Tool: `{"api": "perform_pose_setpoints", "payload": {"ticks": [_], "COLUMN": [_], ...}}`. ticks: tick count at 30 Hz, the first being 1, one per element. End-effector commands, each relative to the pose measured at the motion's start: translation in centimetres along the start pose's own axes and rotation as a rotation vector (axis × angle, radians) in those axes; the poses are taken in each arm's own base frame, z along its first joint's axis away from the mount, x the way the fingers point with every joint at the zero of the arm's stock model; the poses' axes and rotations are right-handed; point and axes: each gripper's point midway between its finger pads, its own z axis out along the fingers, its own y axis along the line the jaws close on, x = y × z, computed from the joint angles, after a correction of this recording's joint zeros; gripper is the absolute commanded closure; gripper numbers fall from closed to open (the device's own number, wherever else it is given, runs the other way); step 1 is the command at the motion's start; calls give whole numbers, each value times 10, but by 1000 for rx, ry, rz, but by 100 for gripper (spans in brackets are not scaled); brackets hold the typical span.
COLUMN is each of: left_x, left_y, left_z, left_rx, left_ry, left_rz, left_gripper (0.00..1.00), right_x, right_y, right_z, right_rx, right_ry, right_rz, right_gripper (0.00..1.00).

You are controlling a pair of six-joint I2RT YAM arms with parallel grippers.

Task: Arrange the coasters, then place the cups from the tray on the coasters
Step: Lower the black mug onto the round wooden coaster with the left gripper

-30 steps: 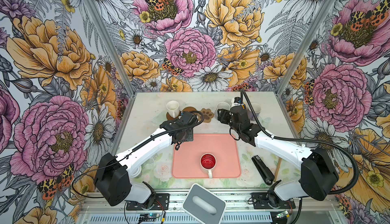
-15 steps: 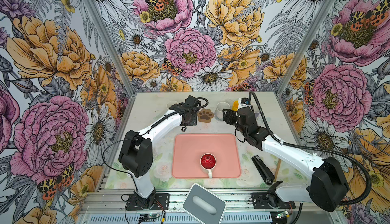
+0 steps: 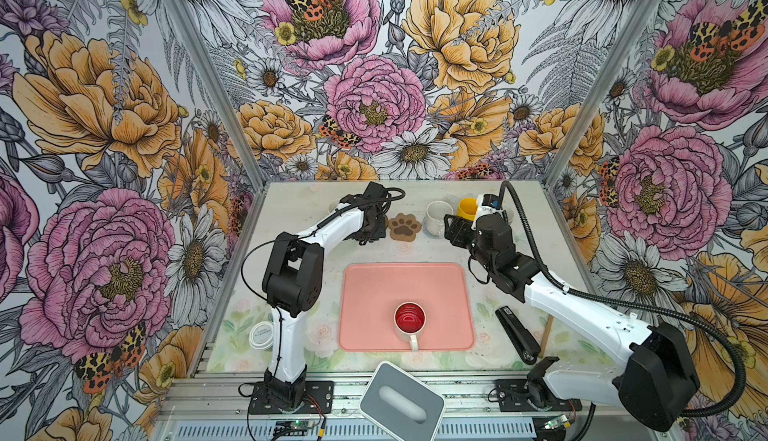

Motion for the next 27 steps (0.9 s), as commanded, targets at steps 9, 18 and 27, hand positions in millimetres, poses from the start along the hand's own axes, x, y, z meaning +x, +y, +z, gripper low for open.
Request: {"api": "perform_pose_setpoints", "payload": {"ticks": [9, 18, 27], "left_x": [-52, -61, -62], "left_y": [-5, -9, -9], "left_z": [-14, -6, 0], "left_rx": [56, 72, 67], "left_ry": [-130, -130, -124], "left_rz": [-27, -32, -41], "left_gripper": [100, 100, 100], "right_x": [-9, -10, -9], "right_y": [-7, -8, -10], "right_z": [-5, -5, -3], "right_rx": [19, 22, 25], "right_ry": [-33, -32, -27], "right_rz": [-3, -5, -4], "right_gripper": [29, 29, 28]}}
